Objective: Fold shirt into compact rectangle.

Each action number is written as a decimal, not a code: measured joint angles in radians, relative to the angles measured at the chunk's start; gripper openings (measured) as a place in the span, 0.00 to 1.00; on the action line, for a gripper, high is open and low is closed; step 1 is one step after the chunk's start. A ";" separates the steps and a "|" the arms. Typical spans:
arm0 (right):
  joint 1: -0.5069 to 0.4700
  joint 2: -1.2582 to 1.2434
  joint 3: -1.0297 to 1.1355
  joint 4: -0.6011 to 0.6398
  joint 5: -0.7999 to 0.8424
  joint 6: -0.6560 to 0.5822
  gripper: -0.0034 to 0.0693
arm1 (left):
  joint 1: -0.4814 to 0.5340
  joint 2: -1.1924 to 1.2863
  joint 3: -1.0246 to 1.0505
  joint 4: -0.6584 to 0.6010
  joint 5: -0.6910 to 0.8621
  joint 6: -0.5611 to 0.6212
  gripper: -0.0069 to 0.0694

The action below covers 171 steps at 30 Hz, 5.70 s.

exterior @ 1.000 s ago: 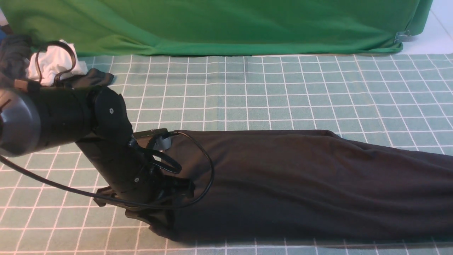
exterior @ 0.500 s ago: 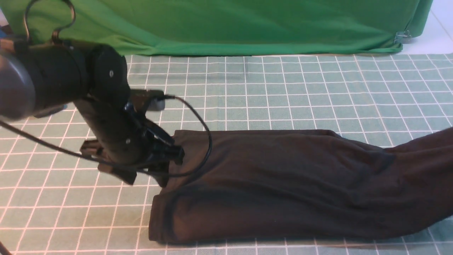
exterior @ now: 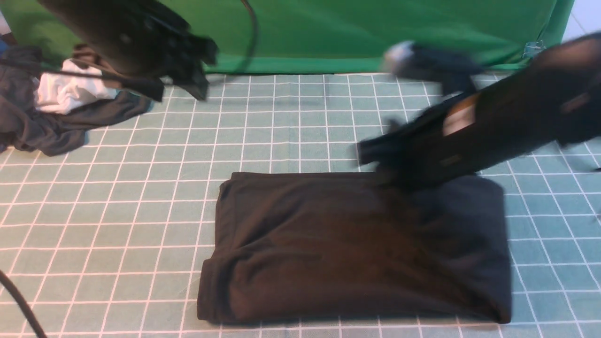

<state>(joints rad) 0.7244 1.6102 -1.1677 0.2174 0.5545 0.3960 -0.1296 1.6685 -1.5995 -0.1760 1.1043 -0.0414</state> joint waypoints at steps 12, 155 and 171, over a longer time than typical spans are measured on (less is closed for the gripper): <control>0.244 0.301 -0.022 0.007 -0.524 0.128 0.12 | 0.099 0.000 -0.002 -0.085 0.016 0.018 0.42; -0.586 -1.609 1.178 -0.266 -0.307 -0.536 0.25 | -0.070 -0.258 0.413 0.090 -0.342 -0.096 0.26; -0.742 -1.609 1.178 -0.259 -0.308 -0.536 0.29 | -0.070 -0.528 0.413 0.078 -0.124 0.016 0.17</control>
<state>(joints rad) -0.0174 0.0015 0.0103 -0.0416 0.2466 -0.1397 -0.1994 1.1400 -1.1869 -0.0979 0.9800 -0.0253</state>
